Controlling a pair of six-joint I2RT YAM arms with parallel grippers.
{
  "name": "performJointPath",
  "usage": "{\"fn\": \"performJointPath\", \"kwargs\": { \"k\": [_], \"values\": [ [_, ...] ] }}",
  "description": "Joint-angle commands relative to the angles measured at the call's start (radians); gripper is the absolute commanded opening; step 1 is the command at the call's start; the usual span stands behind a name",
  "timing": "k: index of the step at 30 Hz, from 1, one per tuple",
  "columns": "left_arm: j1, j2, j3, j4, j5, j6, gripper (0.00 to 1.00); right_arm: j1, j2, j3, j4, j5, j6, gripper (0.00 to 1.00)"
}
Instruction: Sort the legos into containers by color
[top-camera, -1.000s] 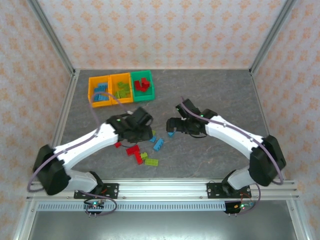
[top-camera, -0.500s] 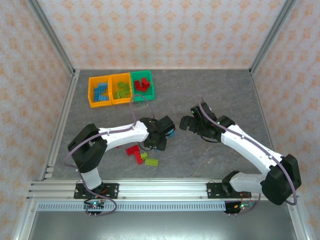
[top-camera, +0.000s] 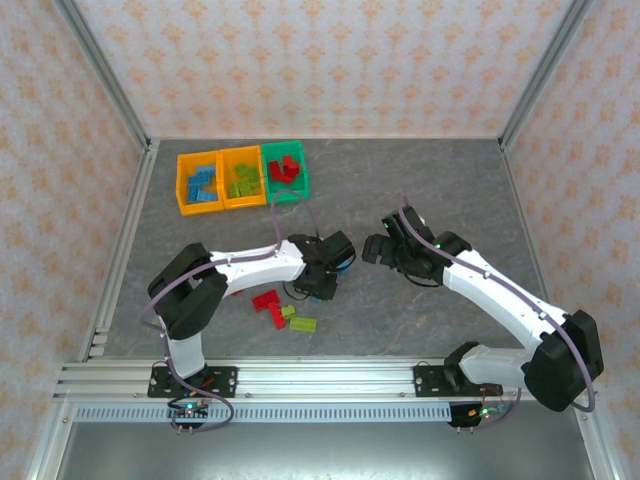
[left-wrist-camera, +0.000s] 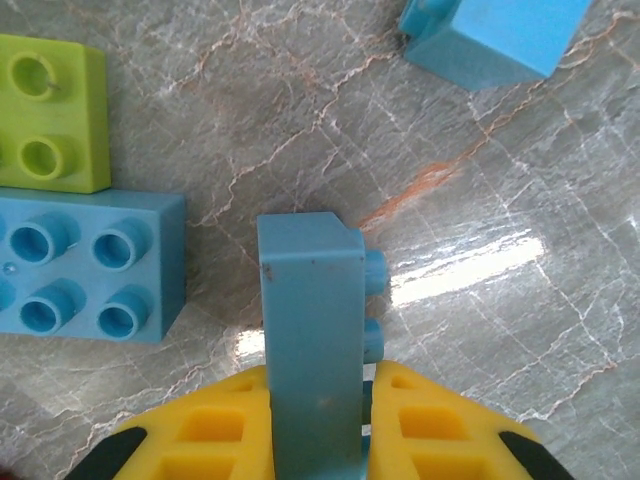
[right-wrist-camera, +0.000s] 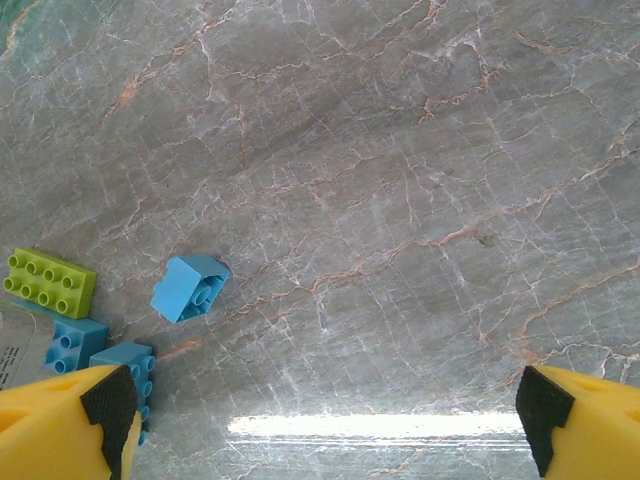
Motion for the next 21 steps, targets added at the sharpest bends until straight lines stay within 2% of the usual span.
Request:
{"fn": "performJointPath", "kwargs": {
  "k": [1, 4, 7, 10, 16, 18, 21],
  "values": [
    [0.003, -0.107, 0.063, -0.055, 0.010, 0.009, 0.11, -0.002, -0.018, 0.001, -0.025, 0.037, -0.005, 0.99],
    [0.058, -0.226, 0.091, -0.064, 0.005, -0.019, 0.11, -0.002, -0.017, -0.001, -0.021, 0.037, 0.000, 0.99],
    [0.202, -0.331, 0.095, -0.062, 0.019, -0.033, 0.11, -0.002, -0.017, -0.004, -0.014, 0.031, 0.005, 0.99],
    [0.386, -0.381, 0.124, -0.062, 0.023, -0.010, 0.12, -0.002, -0.017, -0.004, -0.002, 0.023, 0.008, 0.99],
    [0.717, -0.286, 0.262, -0.064, 0.035, 0.012, 0.12, -0.002, -0.010, 0.009, 0.015, -0.010, 0.016, 0.99],
    [0.787, -0.229, 0.312, -0.066, 0.018, 0.003, 0.11, -0.001, -0.009, 0.014, 0.013, -0.015, 0.024, 0.99],
    [0.859, -0.137, 0.399, -0.083, -0.090, -0.022, 0.11, -0.001, -0.010, 0.020, 0.009, -0.022, 0.051, 0.99]
  ]
}}
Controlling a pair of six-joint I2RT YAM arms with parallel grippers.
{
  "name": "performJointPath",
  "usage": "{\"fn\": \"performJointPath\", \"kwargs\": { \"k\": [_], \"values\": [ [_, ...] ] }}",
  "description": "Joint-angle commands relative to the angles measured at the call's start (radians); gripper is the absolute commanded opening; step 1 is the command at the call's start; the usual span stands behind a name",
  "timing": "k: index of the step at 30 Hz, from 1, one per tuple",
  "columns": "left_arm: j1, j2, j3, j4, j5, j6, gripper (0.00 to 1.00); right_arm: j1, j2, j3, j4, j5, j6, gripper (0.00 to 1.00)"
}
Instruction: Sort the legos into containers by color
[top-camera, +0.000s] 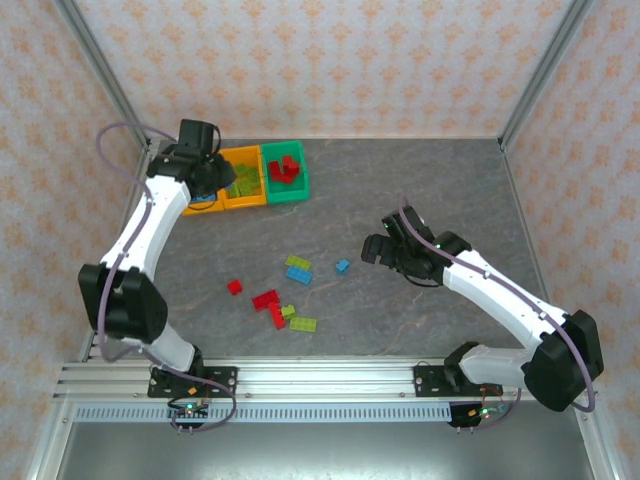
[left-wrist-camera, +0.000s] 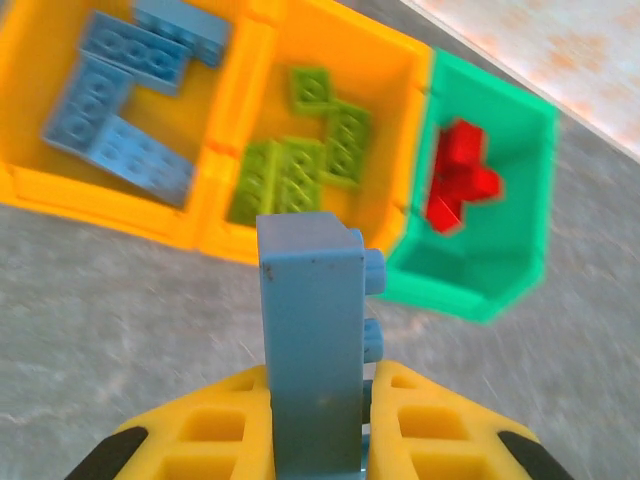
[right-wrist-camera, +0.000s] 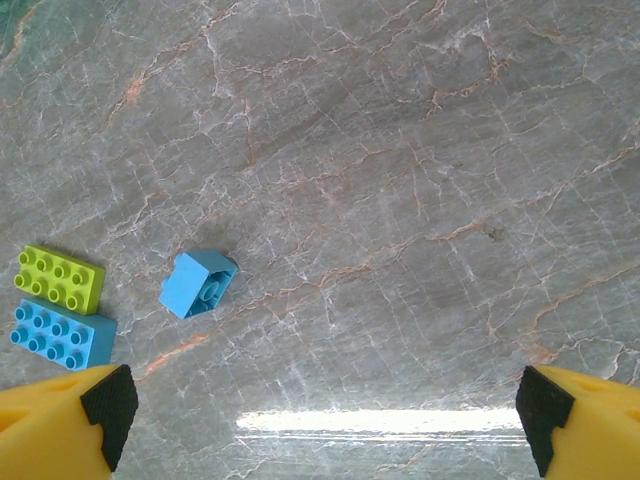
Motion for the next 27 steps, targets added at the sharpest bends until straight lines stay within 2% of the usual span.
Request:
{"fn": "performJointPath", "kwargs": {
  "k": [1, 4, 7, 10, 12, 15, 18, 22, 25, 27],
  "values": [
    [0.057, 0.085, 0.095, -0.043, -0.129, -0.033, 0.11, -0.002, -0.010, 0.024, 0.010, -0.017, 0.038, 0.99],
    [0.110, 0.191, 0.176, -0.045, -0.177, -0.085, 0.13, -0.002, 0.006, 0.055, 0.007, -0.064, 0.019, 0.99],
    [0.141, 0.330, 0.299, -0.086, -0.162, -0.072, 0.22, 0.000, 0.028, 0.108, -0.004, -0.117, -0.047, 1.00],
    [0.151, 0.448, 0.464, -0.162, -0.149, -0.005, 0.30, 0.015, 0.048, 0.168, -0.032, -0.109, -0.116, 1.00],
    [0.158, 0.492, 0.541, -0.192, -0.145, 0.020, 0.42, 0.025, 0.059, 0.201, -0.051, -0.091, -0.151, 1.00],
    [0.169, 0.501, 0.605, -0.227, -0.110, 0.066, 0.49, 0.053, 0.080, 0.229, -0.051, -0.089, -0.202, 1.00],
    [0.168, 0.399, 0.538, -0.191, -0.058, 0.074, 0.53, 0.094, 0.127, 0.263, -0.054, -0.072, -0.257, 1.00],
    [0.155, 0.149, 0.353, -0.132, 0.020, 0.059, 0.56, 0.156, 0.237, 0.326, -0.051, -0.074, -0.291, 0.99],
    [0.105, -0.061, 0.210, -0.126, 0.033, 0.090, 0.58, 0.201, 0.352, 0.395, -0.055, -0.062, -0.230, 0.97],
    [0.057, -0.194, 0.120, -0.136, 0.025, 0.122, 0.59, 0.219, 0.440, 0.445, -0.057, -0.043, -0.136, 0.96]
  ]
}}
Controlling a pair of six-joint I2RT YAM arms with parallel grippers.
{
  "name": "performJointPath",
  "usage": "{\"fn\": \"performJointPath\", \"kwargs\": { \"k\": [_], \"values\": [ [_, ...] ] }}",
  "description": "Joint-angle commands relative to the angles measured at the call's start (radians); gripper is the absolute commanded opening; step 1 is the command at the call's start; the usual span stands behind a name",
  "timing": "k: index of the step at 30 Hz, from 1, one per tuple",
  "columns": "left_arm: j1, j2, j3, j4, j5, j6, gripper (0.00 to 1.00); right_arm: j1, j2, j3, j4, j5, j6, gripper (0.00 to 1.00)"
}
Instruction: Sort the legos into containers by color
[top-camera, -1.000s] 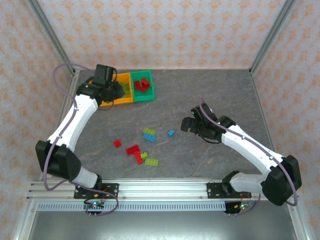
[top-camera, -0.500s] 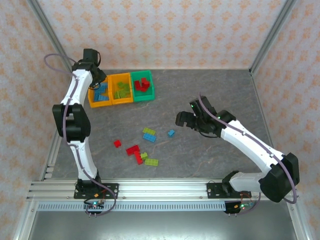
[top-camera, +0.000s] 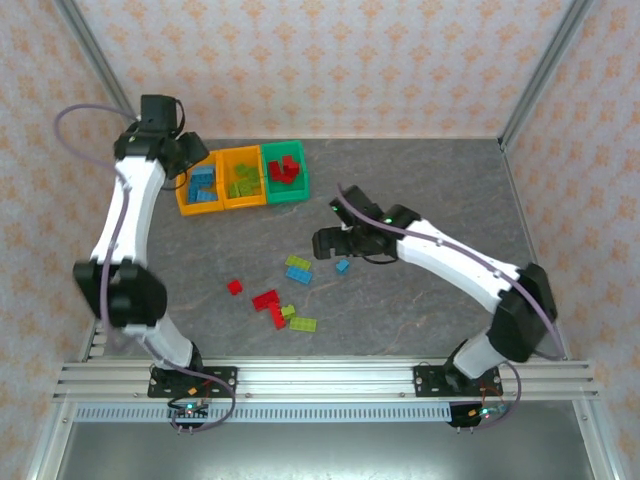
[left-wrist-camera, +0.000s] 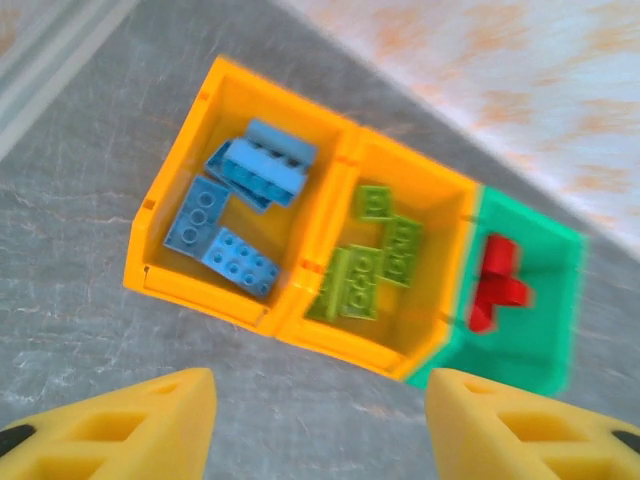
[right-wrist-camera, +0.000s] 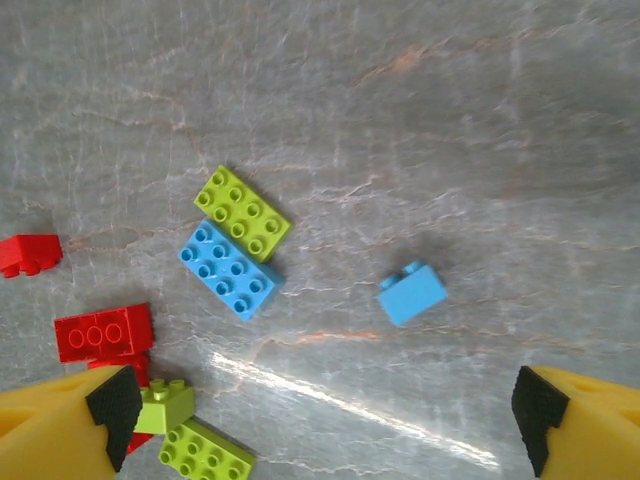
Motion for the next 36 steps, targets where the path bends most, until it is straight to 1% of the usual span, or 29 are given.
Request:
{"fn": "performJointPath", "kwargs": {
  "k": [1, 3, 5, 7, 10, 12, 14, 18, 21, 25, 31, 36],
  "values": [
    [-0.086, -0.236, -0.124, -0.011, 0.014, 0.074, 0.60, 0.026, 0.130, 0.095, -0.037, 0.058, 0.147, 0.95],
    [-0.137, -0.365, -0.212, -0.020, -0.020, 0.110, 0.62, 0.030, 0.235, 0.186, -0.093, 0.101, 0.286, 0.95],
    [-0.169, -0.480, -0.293, -0.043, -0.057, 0.157, 0.66, 0.030, 0.342, 0.311, -0.165, 0.092, 0.382, 0.95],
    [-0.176, -0.565, -0.342, -0.087, -0.076, 0.199, 0.70, 0.030, 0.418, 0.377, -0.183, 0.067, 0.490, 0.95],
    [-0.178, -0.654, -0.390, -0.141, -0.062, 0.290, 0.78, 0.041, 0.492, 0.409, -0.171, -0.006, 0.653, 0.95],
    [-0.178, -0.692, -0.405, -0.170, -0.054, 0.332, 0.83, 0.054, 0.554, 0.470, -0.257, -0.012, 0.711, 0.95],
    [-0.177, -0.713, -0.408, -0.192, -0.061, 0.350, 0.87, 0.066, 0.629, 0.568, -0.369, -0.008, 0.711, 0.96],
    [-0.178, -0.732, -0.417, -0.201, -0.065, 0.359, 0.90, 0.080, 0.749, 0.712, -0.458, -0.040, 0.658, 0.98],
    [-0.178, -0.735, -0.432, -0.191, -0.057, 0.356, 0.91, 0.092, 0.794, 0.792, -0.497, -0.004, 0.655, 1.00],
    [-0.178, -0.736, -0.451, -0.172, -0.059, 0.346, 0.92, 0.094, 0.801, 0.784, -0.497, 0.035, 0.676, 0.97],
    [-0.177, -0.737, -0.466, -0.161, -0.060, 0.333, 0.93, 0.094, 0.846, 0.825, -0.455, 0.050, 0.636, 0.89],
    [-0.178, -0.741, -0.476, -0.173, -0.064, 0.332, 0.93, 0.094, 0.885, 0.858, -0.456, 0.043, 0.624, 0.87]
  ]
}}
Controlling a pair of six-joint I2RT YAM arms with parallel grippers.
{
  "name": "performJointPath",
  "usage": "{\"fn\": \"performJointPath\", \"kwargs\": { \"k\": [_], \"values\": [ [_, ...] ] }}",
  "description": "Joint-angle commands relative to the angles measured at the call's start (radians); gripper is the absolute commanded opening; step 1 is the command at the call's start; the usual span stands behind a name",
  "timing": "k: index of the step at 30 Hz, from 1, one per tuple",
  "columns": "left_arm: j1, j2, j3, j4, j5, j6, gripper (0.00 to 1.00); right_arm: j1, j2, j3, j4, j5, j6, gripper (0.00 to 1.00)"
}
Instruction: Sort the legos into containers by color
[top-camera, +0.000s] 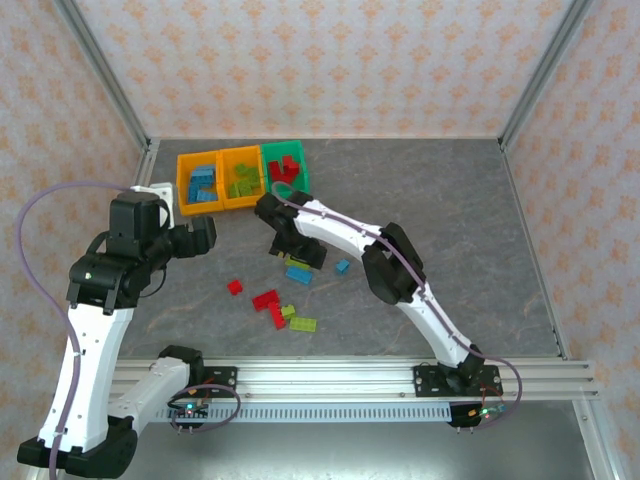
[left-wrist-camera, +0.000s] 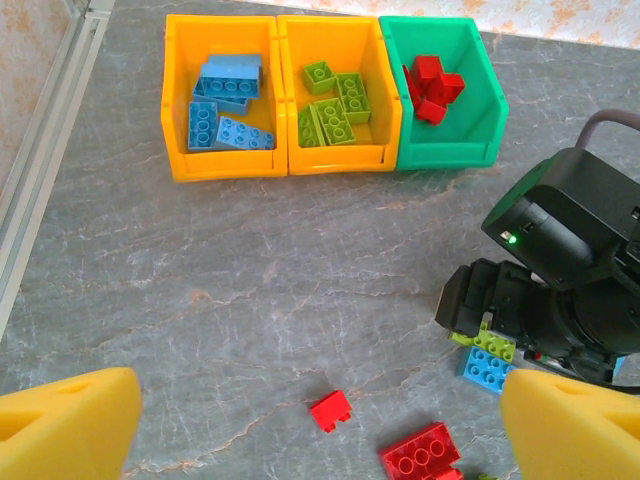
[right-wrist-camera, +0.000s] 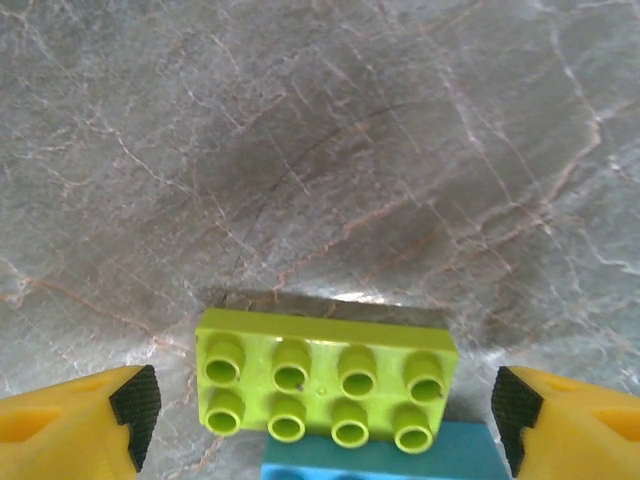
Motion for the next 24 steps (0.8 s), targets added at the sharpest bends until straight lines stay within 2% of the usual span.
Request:
{"fn": "performJointPath", "kwargs": {
  "k": [1, 5, 13, 19, 24],
  "values": [
    [-0.003, -0.015, -0.014, -0.008, -0.027, 0.005, 0.93, -0.001, 0.033, 0.029, -0.025, 0.027, -0.014, 0.87],
    [-0.003, -0.025, -0.026, -0.007, -0.028, 0.011, 0.94, -0.006, 0.038, 0.013, -0.019, 0.007, -0.008, 0.85],
    [-0.003, -0.026, -0.034, -0.014, -0.030, 0.010, 0.94, -0.016, 0.014, -0.034, 0.029, -0.009, -0.010, 0.66],
    [-0.004, -0.030, -0.025, -0.021, -0.029, 0.004, 0.94, -0.032, -0.117, -0.039, 0.123, 0.054, -0.061, 0.64],
    [-0.003, -0.028, -0.015, -0.022, -0.019, -0.021, 0.94, -0.040, -0.209, -0.025, 0.316, 0.105, -0.152, 0.62]
  ]
}}
